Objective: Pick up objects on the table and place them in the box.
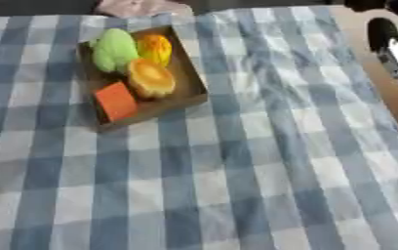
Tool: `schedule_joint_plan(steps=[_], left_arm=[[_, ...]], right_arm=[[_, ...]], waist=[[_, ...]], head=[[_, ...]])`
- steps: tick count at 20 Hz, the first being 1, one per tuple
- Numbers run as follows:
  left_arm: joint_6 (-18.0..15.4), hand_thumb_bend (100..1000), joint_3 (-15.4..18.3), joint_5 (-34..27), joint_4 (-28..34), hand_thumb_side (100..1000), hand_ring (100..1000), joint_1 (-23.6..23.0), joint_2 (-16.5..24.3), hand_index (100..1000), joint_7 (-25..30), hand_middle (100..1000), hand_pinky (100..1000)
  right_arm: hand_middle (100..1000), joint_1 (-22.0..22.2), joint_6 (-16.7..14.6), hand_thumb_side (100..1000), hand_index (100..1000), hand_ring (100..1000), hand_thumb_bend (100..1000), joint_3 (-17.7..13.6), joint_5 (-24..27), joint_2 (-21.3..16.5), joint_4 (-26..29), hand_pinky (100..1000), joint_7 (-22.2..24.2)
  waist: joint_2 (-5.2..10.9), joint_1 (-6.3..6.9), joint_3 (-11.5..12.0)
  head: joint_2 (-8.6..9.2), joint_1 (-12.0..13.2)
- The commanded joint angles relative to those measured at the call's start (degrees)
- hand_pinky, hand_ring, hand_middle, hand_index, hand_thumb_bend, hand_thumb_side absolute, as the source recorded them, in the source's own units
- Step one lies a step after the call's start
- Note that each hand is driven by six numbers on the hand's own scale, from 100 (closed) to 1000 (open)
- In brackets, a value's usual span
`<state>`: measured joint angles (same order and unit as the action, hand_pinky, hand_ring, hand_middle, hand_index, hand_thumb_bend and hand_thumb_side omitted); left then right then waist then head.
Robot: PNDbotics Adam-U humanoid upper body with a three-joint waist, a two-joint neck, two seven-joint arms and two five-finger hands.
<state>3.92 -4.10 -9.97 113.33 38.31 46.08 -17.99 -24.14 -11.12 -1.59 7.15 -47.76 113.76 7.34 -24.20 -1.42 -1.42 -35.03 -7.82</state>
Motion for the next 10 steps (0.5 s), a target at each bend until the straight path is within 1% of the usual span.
schedule_joint_plan(steps=[1,6,8,9,10], left_arm=[[-4.6,100,3.7,-3.5,1.2,591,725,-5.2,2.1,856,-3.1,752,886],[-7.9,100,6.1,-3.7,1.3,651,718,-16.5,-1.3,856,-5.6,750,886],[-8.4,100,6.6,-3.6,1.3,675,718,-19.5,-2.9,859,-6.5,751,888],[-8.6,100,6.7,-3.6,1.3,707,723,-20.6,-3.6,881,-6.8,756,892],[-8.6,100,6.8,-3.6,1.3,704,726,-21.4,-4.3,889,-6.9,758,894]], right_arm=[[760,0.3,-0.8,363,867,789,100,-1.5,0.7,-1.4,0.8,810,-1.0],[760,1.3,-2.8,388,868,788,100,-1.6,1.9,-0.1,0.8,811,-1.6],[762,1.8,-3.6,394,869,788,100,-1.5,2.4,0.5,0.8,813,-1.6],[767,2.0,-4.0,395,871,789,100,-1.4,2.6,0.9,0.8,814,-1.4],[770,2.1,-4.4,400,873,790,100,-1.3,2.8,1.3,0.8,815,-1.2]], waist=[[1.64,-0.33,0.2],[1.60,-1.33,0.4],[1.54,-1.59,0.6],[1.54,-1.71,0.7],[1.56,-1.80,0.7]], head=[[-0.31,-0.9],[-0.39,-1.8],[-0.35,-2.2],[-0.30,-2.3],[-0.25,-2.4]])
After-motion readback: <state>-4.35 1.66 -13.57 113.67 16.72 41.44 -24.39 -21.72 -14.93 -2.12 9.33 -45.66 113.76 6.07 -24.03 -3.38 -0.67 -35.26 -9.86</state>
